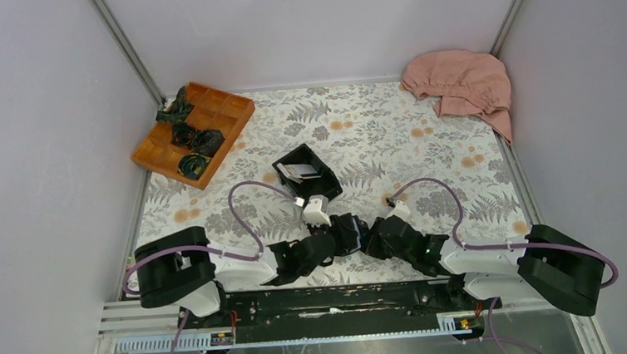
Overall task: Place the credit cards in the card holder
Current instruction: Close the card holder at the center of the board.
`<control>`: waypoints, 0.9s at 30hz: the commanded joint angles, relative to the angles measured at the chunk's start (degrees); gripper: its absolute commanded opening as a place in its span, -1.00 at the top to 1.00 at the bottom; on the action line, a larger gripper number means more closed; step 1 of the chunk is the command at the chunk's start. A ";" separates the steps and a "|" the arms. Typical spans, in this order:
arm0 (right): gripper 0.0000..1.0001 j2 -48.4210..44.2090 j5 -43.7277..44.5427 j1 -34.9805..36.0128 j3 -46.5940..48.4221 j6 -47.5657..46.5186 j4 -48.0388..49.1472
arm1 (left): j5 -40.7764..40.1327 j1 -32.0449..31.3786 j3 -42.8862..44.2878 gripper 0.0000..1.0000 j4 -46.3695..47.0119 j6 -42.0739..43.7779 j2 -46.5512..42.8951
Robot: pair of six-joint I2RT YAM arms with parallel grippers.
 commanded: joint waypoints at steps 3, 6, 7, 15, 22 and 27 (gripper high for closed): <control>1.00 1.32 2.18 1.50 1.98 0.39 1.35 | -5.30 -1.43 -1.99 0.08 -1.05 -2.90 -2.86; 1.00 1.41 2.97 1.94 1.72 1.05 1.55 | -7.61 -2.28 -1.69 0.08 -4.51 -5.58 -3.62; 1.00 1.43 3.31 2.13 1.64 1.44 1.79 | -8.24 -2.77 -1.52 0.08 -5.53 -6.70 -3.77; 0.79 1.13 7.50 5.65 1.40 3.21 2.61 | -12.02 -5.92 -0.81 0.09 -11.44 -15.01 -1.88; 0.52 0.48 8.91 6.70 1.37 3.59 1.26 | -19.58 -11.31 -1.36 0.14 -17.04 -22.57 -3.43; 0.35 -0.29 9.51 7.48 1.34 3.61 0.81 | -23.43 -13.92 -0.57 0.18 -21.89 -26.99 -3.42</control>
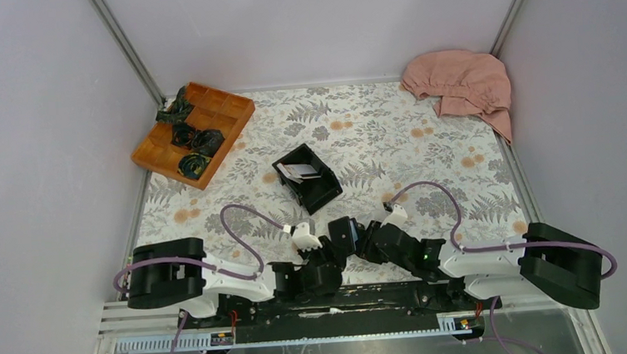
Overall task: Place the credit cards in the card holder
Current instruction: Close the card holder at the center of the board.
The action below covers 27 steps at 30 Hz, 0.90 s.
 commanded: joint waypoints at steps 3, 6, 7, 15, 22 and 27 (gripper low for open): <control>0.24 -2.75 4.09 1.71 1.52 -0.17 -2.54 | -7.13 -1.80 1.25 0.22 -8.15 -6.46 0.28; 0.16 -5.77 5.42 2.11 1.69 -0.70 -6.03 | -7.34 -1.84 1.83 0.23 -8.77 -6.60 1.04; 0.14 -6.91 5.84 2.12 1.67 -0.83 -7.01 | -7.51 -1.86 2.20 0.23 -9.06 -6.50 1.41; 0.11 -13.49 7.29 2.53 0.91 -0.89 -13.71 | -8.38 -1.81 5.41 0.24 -11.04 -5.26 3.86; 0.10 -16.30 7.88 2.63 -0.17 -0.50 -16.39 | -8.61 -1.82 7.76 0.24 -13.61 -4.98 6.11; 0.10 -19.08 8.55 2.78 -0.37 -0.21 -19.10 | -8.54 -1.85 9.04 0.23 -14.71 -5.06 7.58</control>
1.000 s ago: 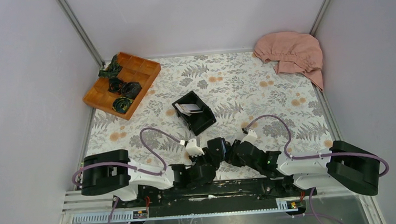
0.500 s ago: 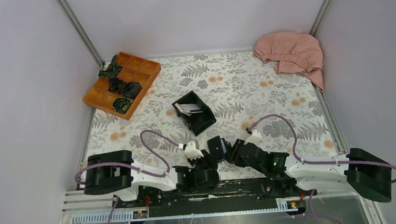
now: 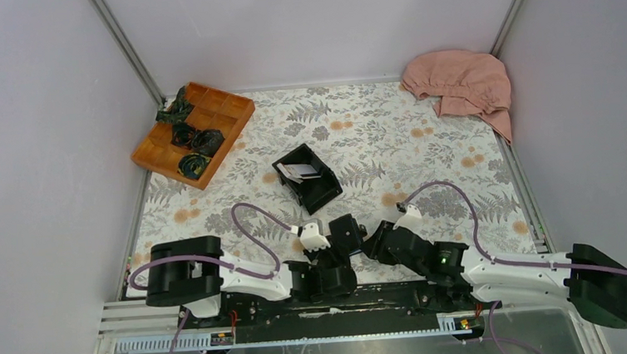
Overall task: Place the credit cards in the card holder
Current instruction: Close the card holder at the center of the board.
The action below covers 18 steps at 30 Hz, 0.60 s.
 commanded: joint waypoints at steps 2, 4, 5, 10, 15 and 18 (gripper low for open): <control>0.10 -3.43 3.96 0.86 -0.24 0.47 -2.54 | -2.79 -0.36 1.99 0.23 -3.69 0.36 2.13; 0.10 -4.54 4.47 0.84 -0.15 0.41 -3.52 | -2.88 -0.34 2.89 0.23 -4.66 0.36 2.94; 0.09 -5.04 4.79 0.86 -0.07 0.33 -4.15 | -2.84 -0.31 3.35 0.22 -5.14 0.36 3.41; 0.00 -7.53 7.03 0.99 0.01 -0.22 -6.23 | -2.66 -0.22 4.83 0.21 -7.55 -0.46 5.69; -0.13 -7.84 9.73 0.84 0.19 -1.00 -6.02 | -1.72 0.08 4.16 0.21 -8.79 -2.44 6.96; -0.19 -7.87 10.95 0.86 0.28 -1.75 -4.69 | -1.25 0.32 3.83 0.21 -9.14 -2.96 7.45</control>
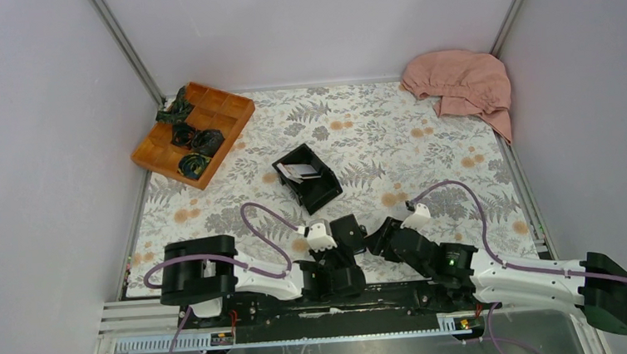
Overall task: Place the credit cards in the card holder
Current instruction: Close the card holder at the center of the board.
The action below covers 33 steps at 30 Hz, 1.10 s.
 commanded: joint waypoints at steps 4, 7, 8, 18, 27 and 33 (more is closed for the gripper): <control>-0.22 -0.49 6.34 0.29 1.31 -2.57 2.26 | 0.07 0.36 -1.46 0.21 -6.22 -1.99 2.30; -0.20 0.18 5.78 -1.36 1.51 -3.53 3.46 | 0.19 0.58 -2.00 0.21 -6.51 -2.49 2.04; -0.20 0.55 4.61 -2.72 1.39 -3.92 4.35 | 0.29 0.62 -2.22 0.21 -6.72 -2.75 2.05; -0.17 7.88 -12.73 -16.54 -0.07 -8.38 16.18 | 1.85 1.40 -4.60 0.21 -6.85 -4.22 1.87; -0.19 13.40 -28.18 -26.67 -5.94 -5.34 31.07 | 3.58 1.89 -6.49 0.21 -6.87 -4.14 0.85; -0.19 17.19 -32.21 -27.85 -8.54 -2.48 38.20 | 4.59 2.07 -5.81 0.21 -7.59 -2.11 0.72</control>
